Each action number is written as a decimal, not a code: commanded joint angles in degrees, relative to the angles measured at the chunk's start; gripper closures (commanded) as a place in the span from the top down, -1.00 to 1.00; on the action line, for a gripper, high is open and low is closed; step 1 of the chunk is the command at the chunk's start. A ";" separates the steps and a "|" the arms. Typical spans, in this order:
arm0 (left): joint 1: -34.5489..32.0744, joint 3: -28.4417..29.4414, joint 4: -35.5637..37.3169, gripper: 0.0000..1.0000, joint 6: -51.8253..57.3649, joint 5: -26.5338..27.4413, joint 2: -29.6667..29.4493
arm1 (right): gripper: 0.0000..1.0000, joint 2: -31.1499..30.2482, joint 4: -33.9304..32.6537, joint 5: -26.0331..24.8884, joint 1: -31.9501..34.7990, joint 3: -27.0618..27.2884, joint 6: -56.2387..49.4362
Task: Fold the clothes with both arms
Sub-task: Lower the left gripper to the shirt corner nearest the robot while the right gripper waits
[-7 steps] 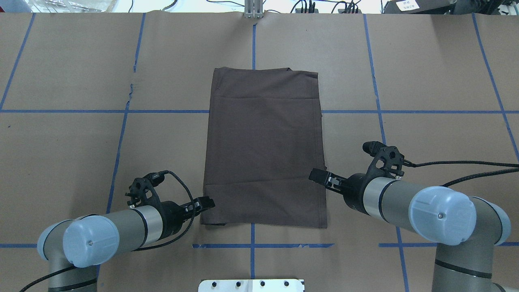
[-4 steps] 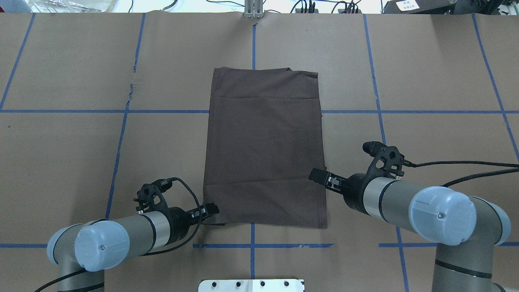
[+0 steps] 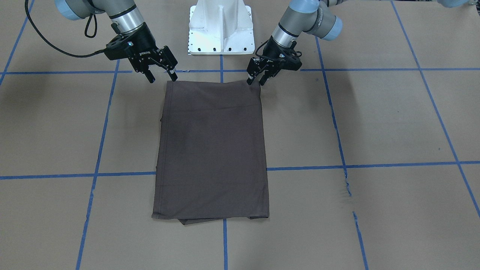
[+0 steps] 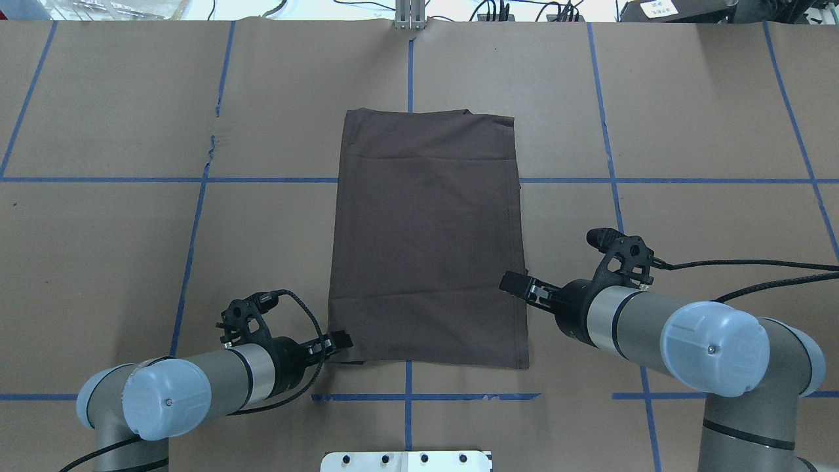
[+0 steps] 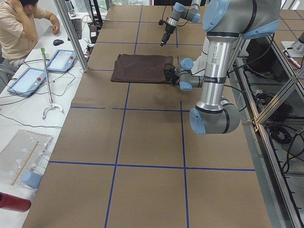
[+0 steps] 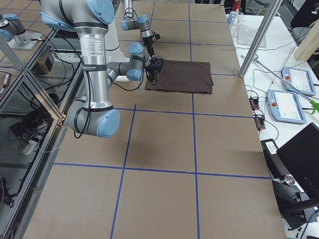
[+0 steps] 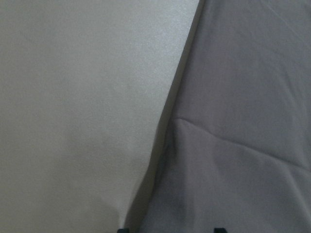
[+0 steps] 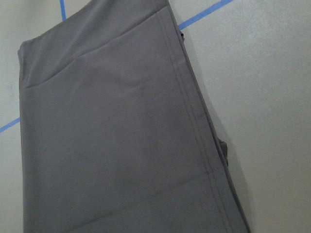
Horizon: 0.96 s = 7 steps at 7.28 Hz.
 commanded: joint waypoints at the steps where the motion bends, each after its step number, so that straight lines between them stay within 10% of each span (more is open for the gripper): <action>1: 0.01 0.07 0.00 0.32 0.06 -0.06 0.07 | 1.00 0.00 0.00 -0.01 -0.03 0.00 0.00; 7: 0.36 3.31 0.09 0.32 -0.03 0.03 -3.69 | 1.00 -0.09 0.00 -0.01 -0.03 -0.09 0.00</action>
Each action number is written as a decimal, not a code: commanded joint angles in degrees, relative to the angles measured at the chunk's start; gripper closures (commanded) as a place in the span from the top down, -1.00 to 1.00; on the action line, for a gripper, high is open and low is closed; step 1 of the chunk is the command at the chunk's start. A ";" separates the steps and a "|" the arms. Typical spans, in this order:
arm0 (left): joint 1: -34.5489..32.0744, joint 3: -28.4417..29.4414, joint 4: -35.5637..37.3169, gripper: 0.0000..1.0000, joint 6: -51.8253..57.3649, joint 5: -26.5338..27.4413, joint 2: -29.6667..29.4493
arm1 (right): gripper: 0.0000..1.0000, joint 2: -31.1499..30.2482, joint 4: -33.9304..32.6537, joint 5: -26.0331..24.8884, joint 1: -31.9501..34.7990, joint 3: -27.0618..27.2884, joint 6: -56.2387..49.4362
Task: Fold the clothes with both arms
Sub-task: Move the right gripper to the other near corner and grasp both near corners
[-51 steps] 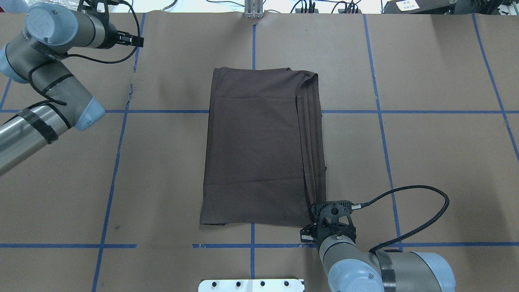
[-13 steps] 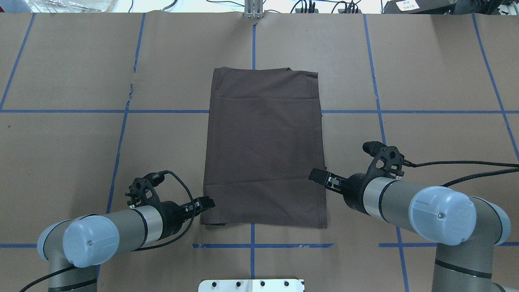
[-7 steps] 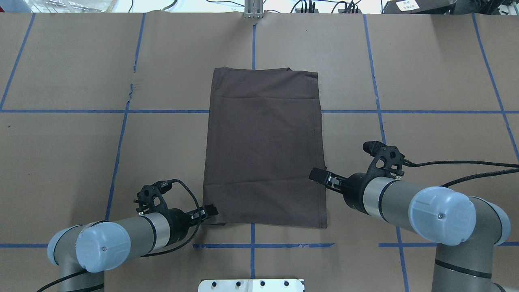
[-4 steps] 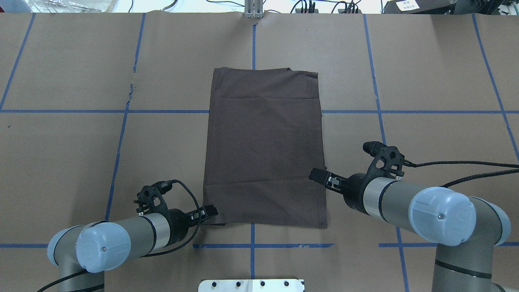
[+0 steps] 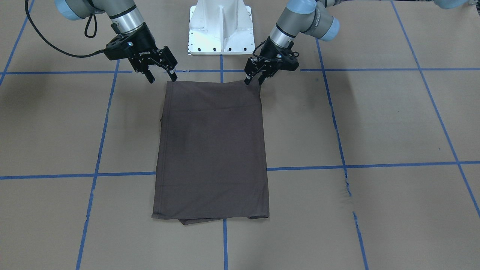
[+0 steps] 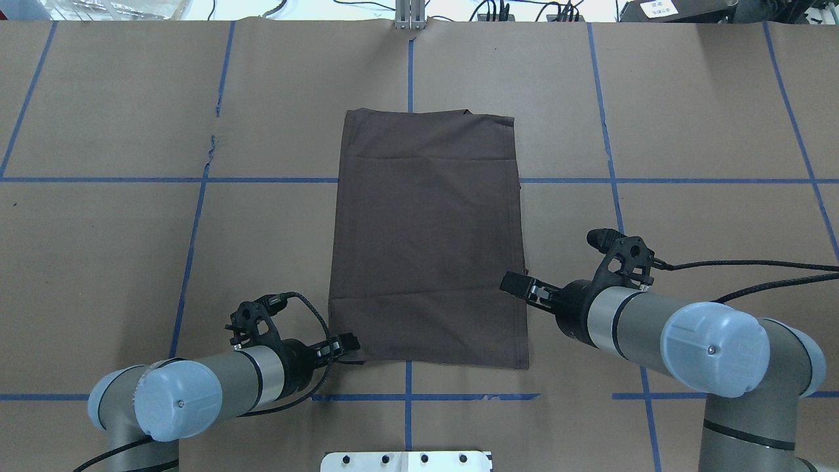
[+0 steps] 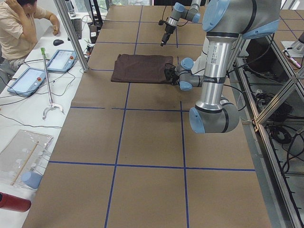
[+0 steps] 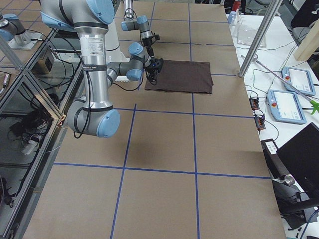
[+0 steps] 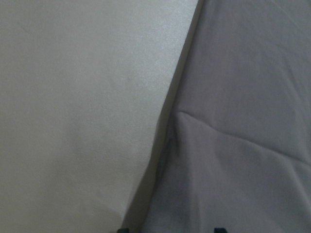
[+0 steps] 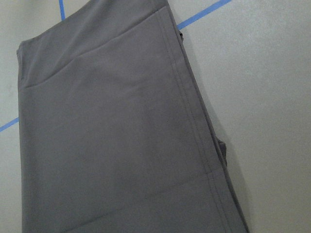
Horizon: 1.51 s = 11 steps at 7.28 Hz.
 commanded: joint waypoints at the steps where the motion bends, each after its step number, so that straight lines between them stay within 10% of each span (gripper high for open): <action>1: -0.07 1.69 -0.05 0.15 -0.01 0.00 -2.22 | 1.00 0.00 0.00 0.00 0.00 -0.04 0.00; 3: -0.42 0.82 -0.05 -1.00 0.08 -0.18 -2.14 | 1.00 0.00 0.00 0.00 0.00 -0.04 0.00; 8: -0.95 -0.68 0.13 -1.00 0.87 -0.18 -1.52 | 1.00 0.00 0.00 0.00 -0.17 -0.04 0.00; 11: -0.87 -0.77 0.22 -1.00 0.78 -0.09 -1.61 | 0.81 2.18 -5.41 -10.34 -8.58 -0.04 13.47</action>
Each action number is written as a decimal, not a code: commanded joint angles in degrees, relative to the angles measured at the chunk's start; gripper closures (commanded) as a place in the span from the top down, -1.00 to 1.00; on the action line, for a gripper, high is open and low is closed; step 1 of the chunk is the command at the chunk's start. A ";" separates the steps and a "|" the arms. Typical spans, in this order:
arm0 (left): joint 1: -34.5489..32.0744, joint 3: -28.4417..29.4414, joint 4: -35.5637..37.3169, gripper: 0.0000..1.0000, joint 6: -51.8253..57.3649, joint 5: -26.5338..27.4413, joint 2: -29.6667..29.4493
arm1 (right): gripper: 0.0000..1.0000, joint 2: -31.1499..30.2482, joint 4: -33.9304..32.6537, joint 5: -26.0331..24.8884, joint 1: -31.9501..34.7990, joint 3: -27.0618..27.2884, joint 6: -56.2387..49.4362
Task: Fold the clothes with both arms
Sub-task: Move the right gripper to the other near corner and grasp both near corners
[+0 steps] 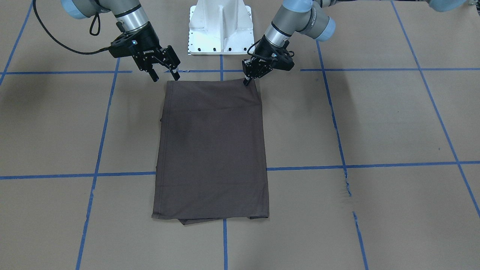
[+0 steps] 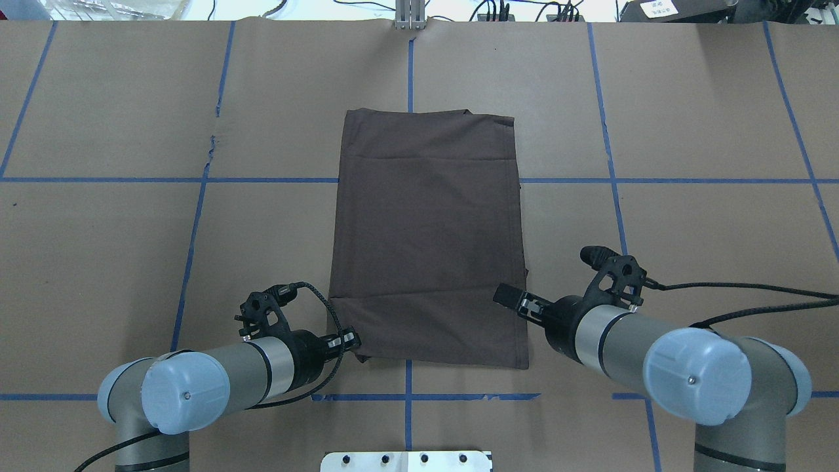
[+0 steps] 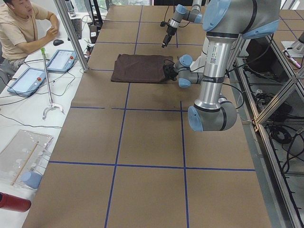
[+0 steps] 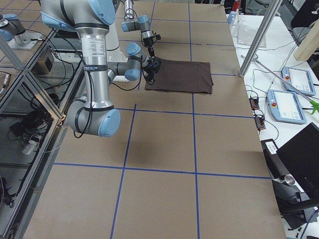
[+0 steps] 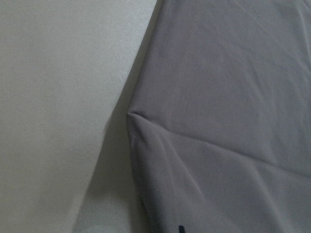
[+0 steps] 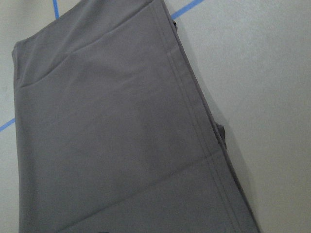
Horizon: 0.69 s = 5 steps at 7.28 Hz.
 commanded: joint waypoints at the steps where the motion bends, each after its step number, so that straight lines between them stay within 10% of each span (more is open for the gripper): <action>1: 0.04 -0.03 0.01 -1.00 -0.01 0.01 -0.04 | 0.80 4.37 -11.78 -5.55 -5.52 -0.06 11.69; 5: 0.13 -0.47 0.01 -1.00 -0.10 0.01 -0.39 | 0.50 13.45 -23.81 -3.82 -6.68 -7.61 21.67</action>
